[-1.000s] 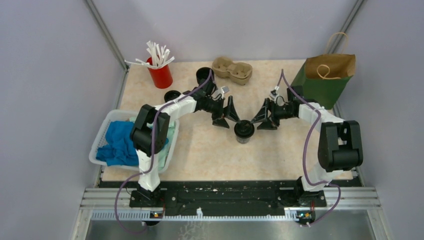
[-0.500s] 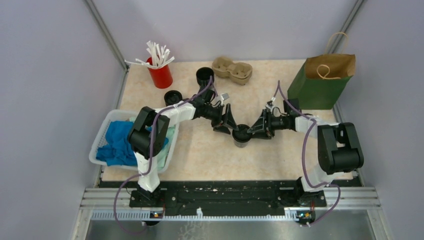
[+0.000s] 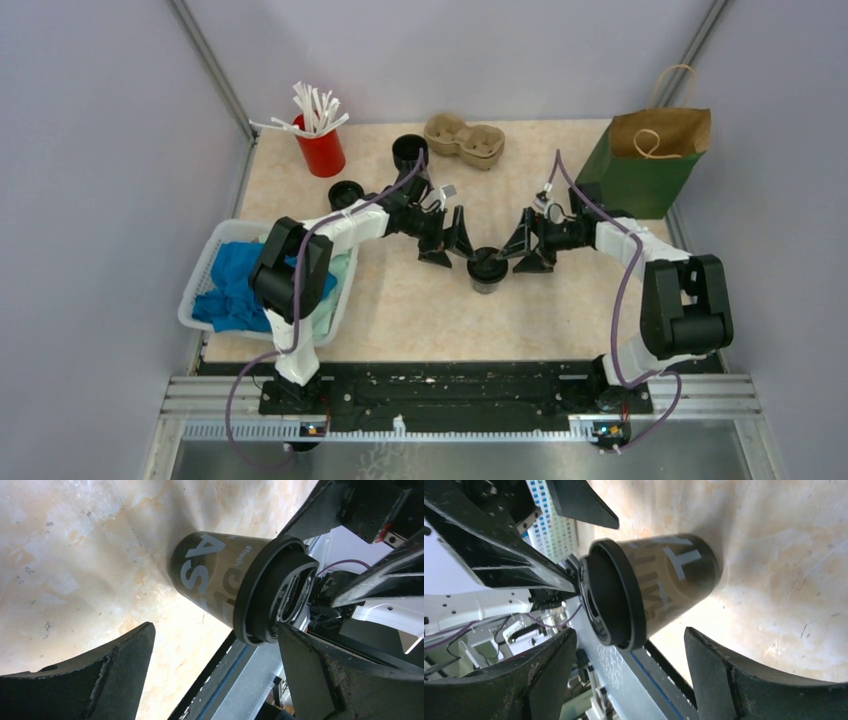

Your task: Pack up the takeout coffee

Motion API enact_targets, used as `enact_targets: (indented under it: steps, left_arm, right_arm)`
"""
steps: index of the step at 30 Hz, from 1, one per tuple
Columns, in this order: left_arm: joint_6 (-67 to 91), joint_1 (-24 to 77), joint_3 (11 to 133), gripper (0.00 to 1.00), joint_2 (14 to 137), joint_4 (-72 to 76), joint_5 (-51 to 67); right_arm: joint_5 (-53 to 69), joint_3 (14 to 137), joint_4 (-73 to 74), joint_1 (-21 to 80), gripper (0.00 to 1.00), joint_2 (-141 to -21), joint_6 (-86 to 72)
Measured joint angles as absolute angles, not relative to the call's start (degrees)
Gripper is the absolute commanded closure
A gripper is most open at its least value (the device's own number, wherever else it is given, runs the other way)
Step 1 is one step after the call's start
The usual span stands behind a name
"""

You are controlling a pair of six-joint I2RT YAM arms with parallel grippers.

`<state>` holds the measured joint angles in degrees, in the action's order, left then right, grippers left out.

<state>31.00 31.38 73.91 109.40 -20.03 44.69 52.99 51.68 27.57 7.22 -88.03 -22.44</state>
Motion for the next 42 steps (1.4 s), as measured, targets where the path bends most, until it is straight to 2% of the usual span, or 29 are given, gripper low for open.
enact_targets:
  steps: [6,11,14,22,24,27,32,36,42]
  left_arm:
    - [31.9,31.7,72.4,0.05,108.0,-18.8,45.6]
    - [33.0,32.8,70.8,0.27,108.4,-17.0,46.0]
    - [33.3,33.1,70.3,0.32,108.6,-16.5,47.2]
    - [34.6,32.7,69.1,0.33,109.6,-13.0,49.3]
    - [35.5,32.4,68.9,0.32,110.1,-12.0,50.2]
    - [35.7,32.2,69.3,0.29,110.8,-11.7,51.0]
    - [34.1,32.3,71.5,0.3,111.5,-14.7,50.9]
    - [33.1,32.2,72.8,0.3,112.0,-17.3,51.0]
    - [31.7,32.2,75.8,0.31,113.7,-20.9,51.4]
  right_arm:
    - [54.0,50.1,27.9,8.0,0.26,-88.2,-21.5]
    - [54.3,48.9,25.8,8.4,0.37,-90.5,-21.6]
    - [56.3,47.1,23.9,8.4,0.4,-91.5,-23.0]
    - [60.8,41.9,12.8,7.7,0.42,-93.1,-29.5]
    - [62.2,41.6,11.6,6.9,0.39,-94.1,-30.4]
    - [63.3,42.3,13.0,6.2,0.28,-95.0,-29.7]
    - [57.8,43.4,16.2,6.1,0.18,-91.2,-27.0]
    - [54.7,43.8,15.4,5.4,0.17,-87.3,-27.0]
    - [53.9,48.6,15.8,5.6,0.19,-89.1,-25.6]
